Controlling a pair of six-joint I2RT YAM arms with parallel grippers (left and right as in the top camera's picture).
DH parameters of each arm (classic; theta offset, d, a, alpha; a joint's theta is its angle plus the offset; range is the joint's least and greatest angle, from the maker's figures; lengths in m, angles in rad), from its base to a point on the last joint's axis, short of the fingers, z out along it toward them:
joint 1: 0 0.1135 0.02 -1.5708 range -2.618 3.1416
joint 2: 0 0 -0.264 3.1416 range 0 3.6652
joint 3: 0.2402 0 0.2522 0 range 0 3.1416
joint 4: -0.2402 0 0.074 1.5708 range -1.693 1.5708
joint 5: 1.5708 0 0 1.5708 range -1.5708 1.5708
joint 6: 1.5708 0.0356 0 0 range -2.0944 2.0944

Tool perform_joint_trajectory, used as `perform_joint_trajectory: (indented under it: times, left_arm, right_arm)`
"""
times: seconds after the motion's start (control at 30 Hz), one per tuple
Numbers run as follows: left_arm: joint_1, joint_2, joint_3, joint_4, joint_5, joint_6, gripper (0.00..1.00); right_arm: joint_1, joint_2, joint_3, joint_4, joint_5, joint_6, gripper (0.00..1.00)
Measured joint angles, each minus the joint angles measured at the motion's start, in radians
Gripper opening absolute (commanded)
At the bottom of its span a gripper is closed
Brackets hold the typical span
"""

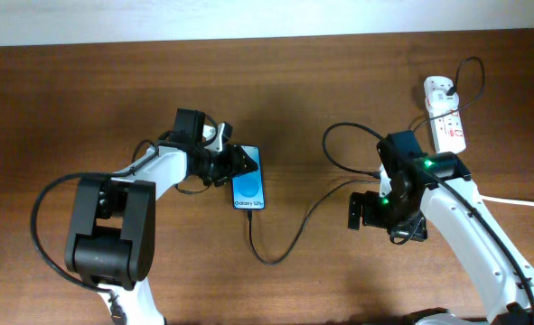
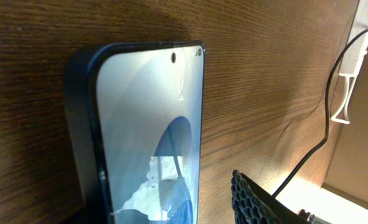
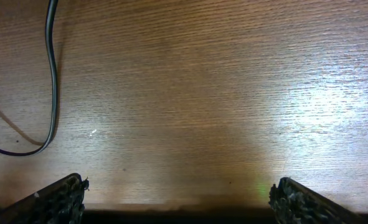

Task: Plug charger to phone and switch on socket
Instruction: 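Lower the plugged-in phone onto the table with the left gripper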

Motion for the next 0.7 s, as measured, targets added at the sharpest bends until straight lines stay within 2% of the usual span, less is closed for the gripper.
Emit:
perform_joint_trajectory:
  times: [0.3,0.7]
  left_arm:
    - [0.0,-0.004,0.005,-0.009,0.001,-0.001,0.66]
    - [-0.001,-0.023,0.013,-0.009,0.003,-0.008,1.0]
  right_arm:
    - [0.0,0.0,0.0,0.0,0.0,0.0,0.98]
    - [0.0,0.0,0.0,0.013,0.0,0.0,0.98]
